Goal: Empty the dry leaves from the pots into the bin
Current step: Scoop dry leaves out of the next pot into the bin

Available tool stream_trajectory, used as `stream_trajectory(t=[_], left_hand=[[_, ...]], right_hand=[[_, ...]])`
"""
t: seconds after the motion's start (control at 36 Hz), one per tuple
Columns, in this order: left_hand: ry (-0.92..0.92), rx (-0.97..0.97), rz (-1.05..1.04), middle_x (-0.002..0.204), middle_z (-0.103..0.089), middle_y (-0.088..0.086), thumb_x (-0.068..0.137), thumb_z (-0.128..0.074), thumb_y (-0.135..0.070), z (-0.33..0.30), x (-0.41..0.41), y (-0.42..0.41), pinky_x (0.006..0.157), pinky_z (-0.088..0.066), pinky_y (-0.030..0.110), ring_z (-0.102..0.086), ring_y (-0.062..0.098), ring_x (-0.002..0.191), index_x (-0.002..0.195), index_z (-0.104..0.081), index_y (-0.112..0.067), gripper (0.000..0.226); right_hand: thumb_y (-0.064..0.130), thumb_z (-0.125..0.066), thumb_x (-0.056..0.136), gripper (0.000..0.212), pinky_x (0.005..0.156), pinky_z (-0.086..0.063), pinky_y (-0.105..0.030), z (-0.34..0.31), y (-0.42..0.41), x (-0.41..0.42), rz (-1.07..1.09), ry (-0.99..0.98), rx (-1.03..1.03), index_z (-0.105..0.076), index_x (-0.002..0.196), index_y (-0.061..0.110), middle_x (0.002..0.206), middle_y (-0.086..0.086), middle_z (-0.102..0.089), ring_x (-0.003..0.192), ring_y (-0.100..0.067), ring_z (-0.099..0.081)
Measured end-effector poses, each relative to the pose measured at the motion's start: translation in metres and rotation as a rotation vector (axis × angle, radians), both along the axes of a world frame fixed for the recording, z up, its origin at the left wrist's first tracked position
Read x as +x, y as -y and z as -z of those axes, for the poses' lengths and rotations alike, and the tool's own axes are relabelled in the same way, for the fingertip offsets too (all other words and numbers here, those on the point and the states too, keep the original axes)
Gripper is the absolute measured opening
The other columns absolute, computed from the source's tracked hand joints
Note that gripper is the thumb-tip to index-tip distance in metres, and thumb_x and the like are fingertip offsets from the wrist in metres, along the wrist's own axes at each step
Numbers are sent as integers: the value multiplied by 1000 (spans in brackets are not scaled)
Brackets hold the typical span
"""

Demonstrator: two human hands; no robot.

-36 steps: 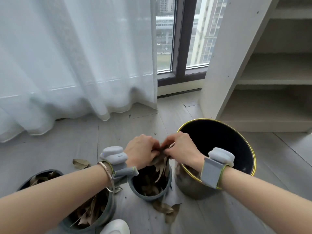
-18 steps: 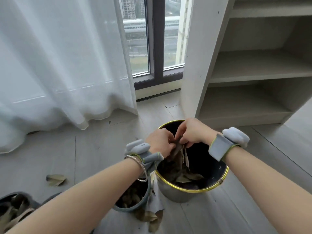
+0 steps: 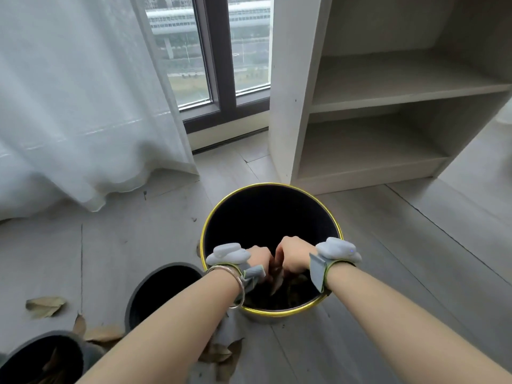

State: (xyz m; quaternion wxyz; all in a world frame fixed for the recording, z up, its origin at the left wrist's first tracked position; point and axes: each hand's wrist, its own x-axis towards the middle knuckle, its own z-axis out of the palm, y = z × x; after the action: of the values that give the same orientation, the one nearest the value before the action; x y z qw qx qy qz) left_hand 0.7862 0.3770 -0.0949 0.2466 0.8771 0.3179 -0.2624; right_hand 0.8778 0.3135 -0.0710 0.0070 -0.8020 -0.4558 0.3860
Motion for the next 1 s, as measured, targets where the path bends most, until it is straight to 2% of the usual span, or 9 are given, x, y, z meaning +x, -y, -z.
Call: stream_trajectory(t=[0.08,0.17,0.36,0.5,0.67,0.75,0.81,0.89,1.0], left_hand=[[-57,13,19,92,-54,7,88,-57,-18,0,-1,-2,68,-35,25,-52,18,85,92,-55,-10,9],[-20,38,5,115,-64,12,91,-55,-12,-6,-1,-4,76,-40,29,-61,25,107,114,-62,-2,26],[169,30,28,125,-62,-1,88,-61,-21,-41,-27,-22,99,-46,27,-58,17,116,127,-59,-21,39],[464,-83,-109,102,-72,-2,90,-59,-17,-70,-68,-33,84,-52,19,-67,7,85,111,-65,-20,21],[854,57,-438,70,-66,-3,90,-59,-10,-74,-131,-49,54,-46,11,-61,6,51,88,-66,-16,9],[753,89,-536,68,-67,-3,88,-59,-10,-58,-158,-61,54,-45,13,-65,11,55,78,-62,-22,16],[535,104,-483,79,-70,2,88,-59,-12,-42,-177,-67,67,-49,19,-70,18,74,83,-64,-20,10],[184,169,-339,112,-67,6,89,-57,-25,-15,-199,-67,89,-46,27,-61,22,106,111,-61,-14,25],[-58,183,-152,127,-55,9,89,-56,-31,6,-199,-59,96,-41,33,-53,26,118,124,-47,-10,42]], right_hand=[[4,-61,86,35,89,-50,-29,2,-1,1,-26,12,-3,-64,120,7,120,-12,-64,110,-25,-61],[5,-65,84,38,90,-49,-28,3,-2,5,-20,31,19,-64,121,11,121,-9,-64,111,-23,-61],[6,-64,86,34,91,-49,-26,-4,-5,10,15,43,101,-65,119,12,120,-9,-65,110,-22,-61],[10,-62,87,25,89,-51,-27,-16,-16,-5,51,-12,275,-69,110,11,106,-6,-69,95,-18,-63],[24,-63,87,11,56,-51,-22,-48,-36,-67,204,-198,676,-65,79,17,73,-5,-69,59,-14,-65],[27,-59,87,16,68,-52,-30,-59,-35,-110,99,-61,770,-67,81,14,78,-4,-71,69,-19,-65],[25,-53,90,18,74,-51,-34,-54,-33,-142,-34,20,724,-66,91,13,88,-6,-71,81,-25,-65],[19,-46,93,25,87,-44,-36,-29,-30,-181,-278,108,459,-57,114,11,115,-10,-61,108,-30,-58],[9,-52,91,39,87,-43,-38,12,-29,-197,-408,226,176,-42,128,5,130,-15,-43,120,-32,-44]])
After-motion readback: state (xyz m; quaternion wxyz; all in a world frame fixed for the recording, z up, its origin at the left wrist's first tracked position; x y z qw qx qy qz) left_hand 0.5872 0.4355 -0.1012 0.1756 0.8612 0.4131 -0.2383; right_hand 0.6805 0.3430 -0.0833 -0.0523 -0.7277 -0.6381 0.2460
